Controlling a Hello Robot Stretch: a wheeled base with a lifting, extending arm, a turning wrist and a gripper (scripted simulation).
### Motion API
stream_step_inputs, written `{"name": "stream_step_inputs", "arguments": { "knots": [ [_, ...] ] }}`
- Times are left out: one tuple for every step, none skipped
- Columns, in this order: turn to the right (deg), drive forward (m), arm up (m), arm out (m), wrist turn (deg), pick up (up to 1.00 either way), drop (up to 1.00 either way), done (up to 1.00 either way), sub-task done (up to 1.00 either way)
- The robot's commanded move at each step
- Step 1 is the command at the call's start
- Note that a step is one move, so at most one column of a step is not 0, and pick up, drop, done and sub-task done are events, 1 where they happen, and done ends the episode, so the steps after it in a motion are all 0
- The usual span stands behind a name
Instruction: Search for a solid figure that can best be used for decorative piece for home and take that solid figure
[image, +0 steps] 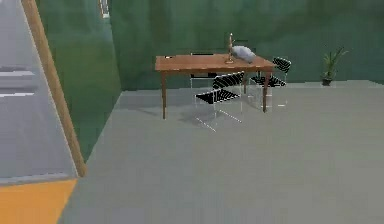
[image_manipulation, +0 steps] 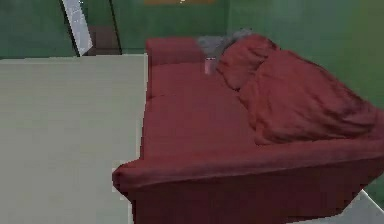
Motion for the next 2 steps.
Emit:
{"name": "stream_step_inputs", "arguments": {
  "knots": [
    [0.0, 0.35, 0.0, 0.0, 0.0, 0.0, 0.0, 0.0, 0.0],
    [15.0, 0.0, 0.0, 0.0, 0.0, 0.0, 0.0, 0.0, 0.0]
  ]
}}
